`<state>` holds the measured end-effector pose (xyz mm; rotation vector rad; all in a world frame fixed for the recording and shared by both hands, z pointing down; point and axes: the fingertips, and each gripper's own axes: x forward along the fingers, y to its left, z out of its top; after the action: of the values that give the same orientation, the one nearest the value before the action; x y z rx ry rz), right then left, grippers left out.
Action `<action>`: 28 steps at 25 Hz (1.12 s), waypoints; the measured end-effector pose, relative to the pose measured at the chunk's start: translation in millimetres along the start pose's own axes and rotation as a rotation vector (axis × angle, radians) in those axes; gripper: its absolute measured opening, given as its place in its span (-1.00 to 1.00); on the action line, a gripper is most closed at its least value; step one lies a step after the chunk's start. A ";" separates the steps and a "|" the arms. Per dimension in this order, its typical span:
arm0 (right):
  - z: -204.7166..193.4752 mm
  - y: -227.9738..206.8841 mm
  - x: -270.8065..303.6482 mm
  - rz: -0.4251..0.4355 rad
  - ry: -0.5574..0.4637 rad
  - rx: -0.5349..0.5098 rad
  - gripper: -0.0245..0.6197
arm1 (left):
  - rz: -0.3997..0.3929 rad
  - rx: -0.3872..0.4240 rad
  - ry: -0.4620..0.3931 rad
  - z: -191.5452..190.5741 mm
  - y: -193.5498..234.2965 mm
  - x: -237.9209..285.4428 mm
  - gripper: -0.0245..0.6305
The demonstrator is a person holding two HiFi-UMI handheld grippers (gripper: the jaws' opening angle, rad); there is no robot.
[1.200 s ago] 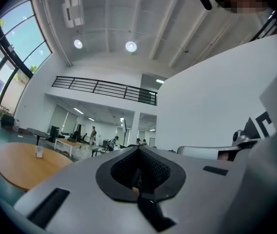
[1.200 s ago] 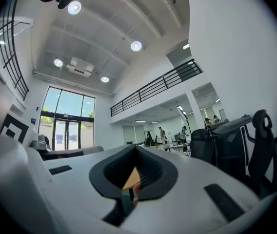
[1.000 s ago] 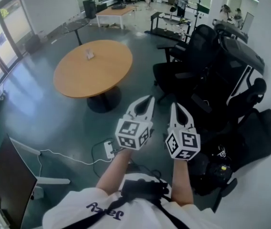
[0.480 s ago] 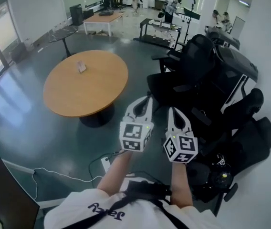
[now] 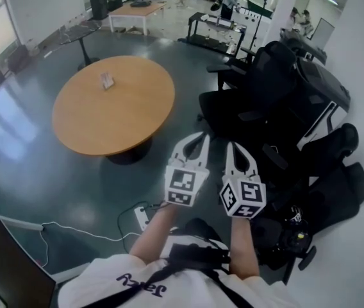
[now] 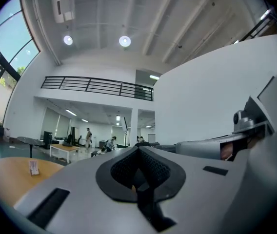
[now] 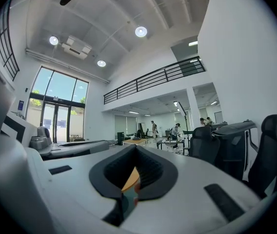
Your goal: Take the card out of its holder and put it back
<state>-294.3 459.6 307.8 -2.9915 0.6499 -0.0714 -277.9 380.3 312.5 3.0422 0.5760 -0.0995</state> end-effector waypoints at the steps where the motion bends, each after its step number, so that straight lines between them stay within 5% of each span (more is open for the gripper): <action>1: -1.1 0.9 4.4 0.004 0.004 0.001 -0.86 | 0.003 -0.002 0.001 -0.8 4.0 3.5 -0.90; 9: -10.0 -21.3 47.5 0.028 0.015 0.032 -0.86 | -0.003 -0.046 0.021 -11.6 23.7 49.3 -0.90; 21: 31.8 -142.3 142.3 0.073 -0.093 0.070 -0.86 | -0.018 -0.025 -0.038 0.8 2.1 200.7 -0.90; 28: 7.8 -188.0 176.5 0.106 -0.037 0.105 -0.86 | 0.036 -0.024 -0.008 -19.3 0.6 249.8 -0.90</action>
<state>-55.8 557.2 321.5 -2.8454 0.7736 -0.0427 -44.7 471.6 314.0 3.0254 0.5175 -0.1031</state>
